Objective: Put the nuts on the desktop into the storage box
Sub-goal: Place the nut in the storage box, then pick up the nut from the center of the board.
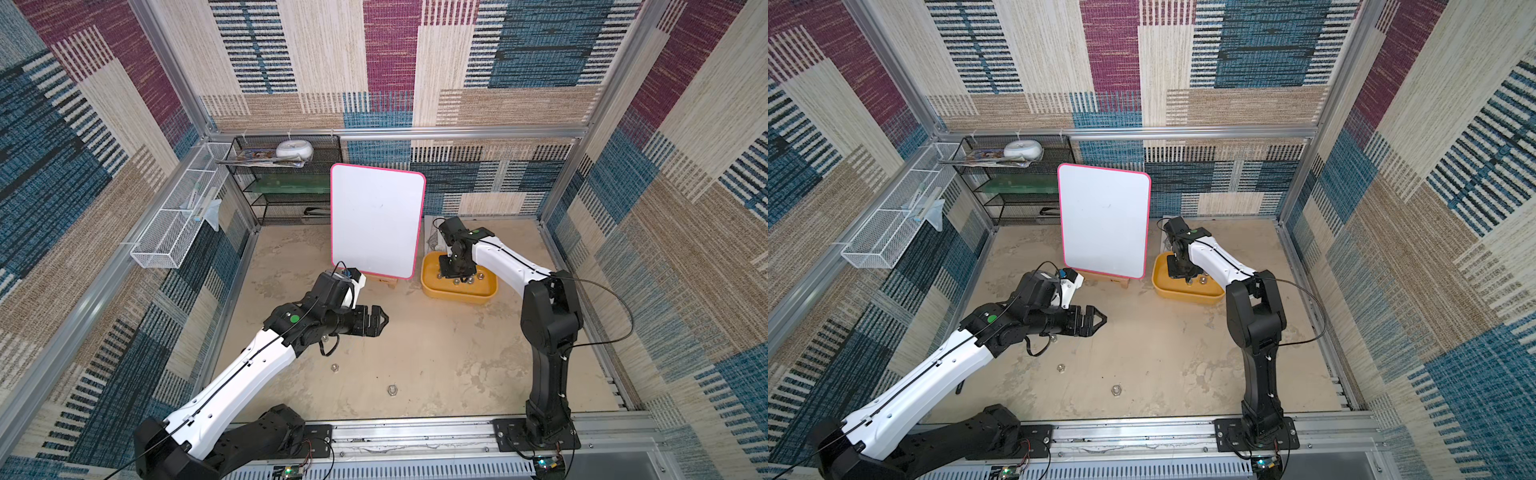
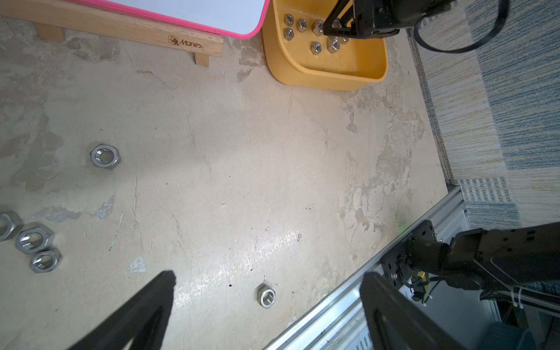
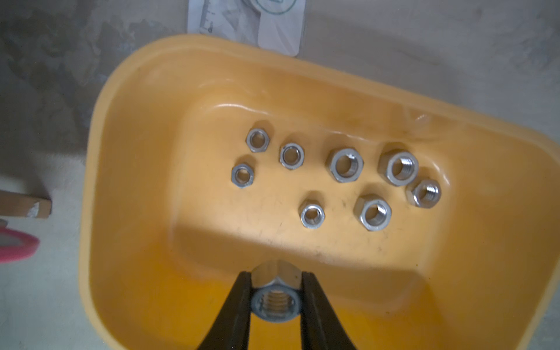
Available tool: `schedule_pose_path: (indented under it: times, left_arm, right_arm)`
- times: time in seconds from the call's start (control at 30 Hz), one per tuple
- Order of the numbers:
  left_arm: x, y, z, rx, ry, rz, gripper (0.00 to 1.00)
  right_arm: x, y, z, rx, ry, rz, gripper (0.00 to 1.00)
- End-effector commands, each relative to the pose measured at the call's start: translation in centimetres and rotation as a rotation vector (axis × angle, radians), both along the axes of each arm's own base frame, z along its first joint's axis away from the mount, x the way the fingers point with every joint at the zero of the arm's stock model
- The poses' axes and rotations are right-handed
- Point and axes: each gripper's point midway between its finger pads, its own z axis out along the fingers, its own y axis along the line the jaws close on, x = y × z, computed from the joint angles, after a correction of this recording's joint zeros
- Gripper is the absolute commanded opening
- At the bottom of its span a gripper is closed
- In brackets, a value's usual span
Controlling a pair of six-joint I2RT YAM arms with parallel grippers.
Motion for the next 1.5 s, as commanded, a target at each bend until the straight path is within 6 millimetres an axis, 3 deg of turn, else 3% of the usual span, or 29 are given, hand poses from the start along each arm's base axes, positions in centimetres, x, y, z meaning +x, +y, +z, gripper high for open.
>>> schedule_pose_path:
  times: [0.0, 0.33, 0.63, 0.73, 0.87, 1.13, 1.3, 1.47]
  left_arm:
    - [0.6, -0.5, 0.4, 0.003, -0.022, -0.028, 1.0]
    - [1.5, -0.7, 0.3, 0.023, -0.02, -0.031, 1.0]
    - [1.7, -0.2, 0.2, 0.023, -0.013, -0.011, 1.0]
    - [1.7, -0.1, 0.1, 0.024, -0.012, -0.006, 1.0]
    - [1.5, 0.1, 0.0, 0.022, -0.009, 0.0, 1.0]
    - [1.0, 0.6, 0.0, 0.02, -0.015, 0.014, 1.0]
    - [0.6, 1.0, 0.0, 0.017, -0.018, 0.027, 1.0]
    - [0.1, 1.8, 0.1, 0.016, -0.029, 0.061, 1.0]
  right_arm:
    - [1.0, 1.3, -0.5, 0.029, 0.008, 0.025, 0.25]
    - [4.1, 2.8, -3.3, 0.057, 0.023, 0.032, 0.26]
    - [5.6, 3.6, -5.0, 0.066, 0.029, 0.041, 0.27]
    - [5.8, 3.8, -5.2, 0.068, 0.033, 0.047, 0.33]
    - [5.8, 3.8, -4.7, 0.071, 0.026, 0.046, 0.47]
    - [4.9, 3.3, -0.9, 0.091, -0.021, 0.033, 0.45]
    - [2.6, 3.0, 1.5, 0.108, -0.043, 0.03, 0.42]
    - [-1.3, 2.9, 2.7, 0.106, -0.033, 0.039, 0.41]
